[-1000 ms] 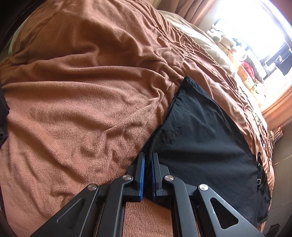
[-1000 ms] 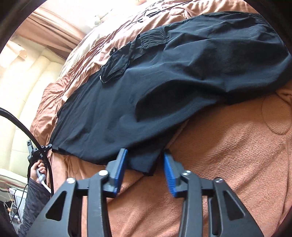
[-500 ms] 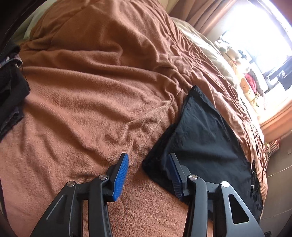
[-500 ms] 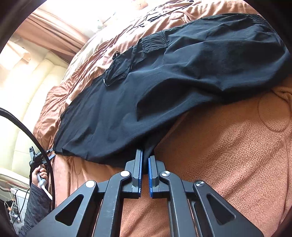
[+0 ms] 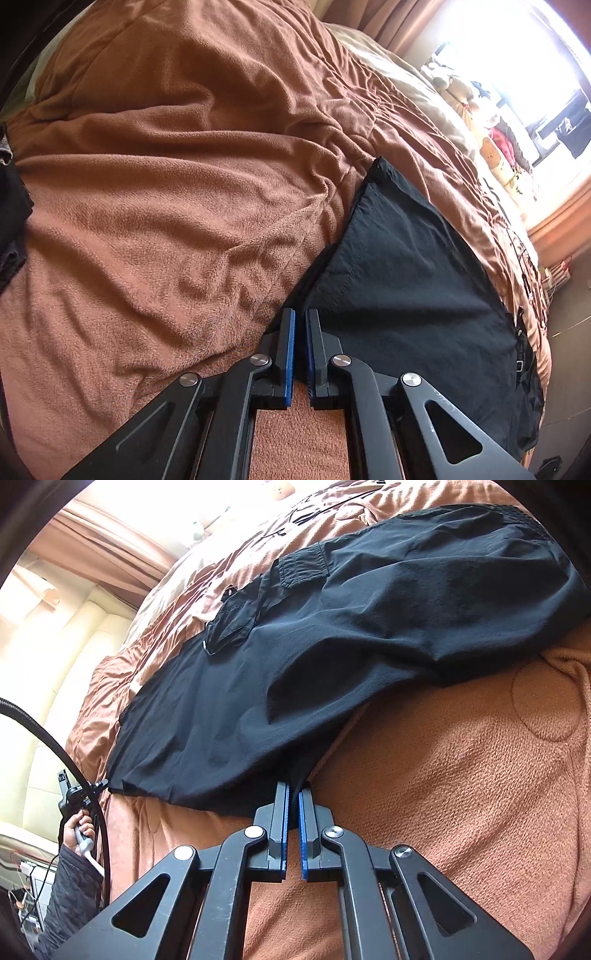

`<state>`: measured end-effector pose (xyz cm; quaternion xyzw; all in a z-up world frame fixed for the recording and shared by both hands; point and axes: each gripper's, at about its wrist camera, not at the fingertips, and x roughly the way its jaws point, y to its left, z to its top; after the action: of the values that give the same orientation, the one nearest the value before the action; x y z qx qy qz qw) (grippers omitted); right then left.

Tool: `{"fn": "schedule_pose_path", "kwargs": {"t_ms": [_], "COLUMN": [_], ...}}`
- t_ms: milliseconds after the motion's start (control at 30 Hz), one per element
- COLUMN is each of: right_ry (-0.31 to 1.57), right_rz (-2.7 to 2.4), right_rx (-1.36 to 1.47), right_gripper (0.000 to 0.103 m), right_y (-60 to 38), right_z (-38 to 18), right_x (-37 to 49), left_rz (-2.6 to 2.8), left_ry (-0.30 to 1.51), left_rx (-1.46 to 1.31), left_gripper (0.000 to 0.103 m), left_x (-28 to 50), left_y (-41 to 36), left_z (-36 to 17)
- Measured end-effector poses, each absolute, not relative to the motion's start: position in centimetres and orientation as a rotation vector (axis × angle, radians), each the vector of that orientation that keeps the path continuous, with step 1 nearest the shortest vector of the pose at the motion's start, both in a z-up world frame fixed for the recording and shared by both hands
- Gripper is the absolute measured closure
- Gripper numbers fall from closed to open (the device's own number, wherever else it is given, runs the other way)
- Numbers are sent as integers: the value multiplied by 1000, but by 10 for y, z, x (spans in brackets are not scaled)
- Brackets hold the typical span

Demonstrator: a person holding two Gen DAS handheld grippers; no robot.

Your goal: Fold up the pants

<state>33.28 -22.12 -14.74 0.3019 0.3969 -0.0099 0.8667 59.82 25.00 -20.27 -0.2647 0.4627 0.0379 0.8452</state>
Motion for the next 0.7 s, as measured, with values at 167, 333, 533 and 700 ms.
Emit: {"fn": "schedule_pose_path", "kwargs": {"t_ms": [167,333,533,700], "right_ry": [831,840,831,825], "right_rz": [-31,-25,2,34], "right_rx": [634,634,662,754], "right_gripper": [102,102,100,79], "right_y": [-224,-226,-228,-234], "right_z": [-148,-148,-146,-160], "right_x": [332,329,328,330], "left_rz": [83,112,89,73], "left_ry": [983,1018,1016,1008], "left_rx": [-565,-621,-673,-659], "left_gripper": [97,60,49,49], "left_x": [592,589,586,590], "left_y": [252,255,258,255], "left_z": [-201,-204,-212,-219]}}
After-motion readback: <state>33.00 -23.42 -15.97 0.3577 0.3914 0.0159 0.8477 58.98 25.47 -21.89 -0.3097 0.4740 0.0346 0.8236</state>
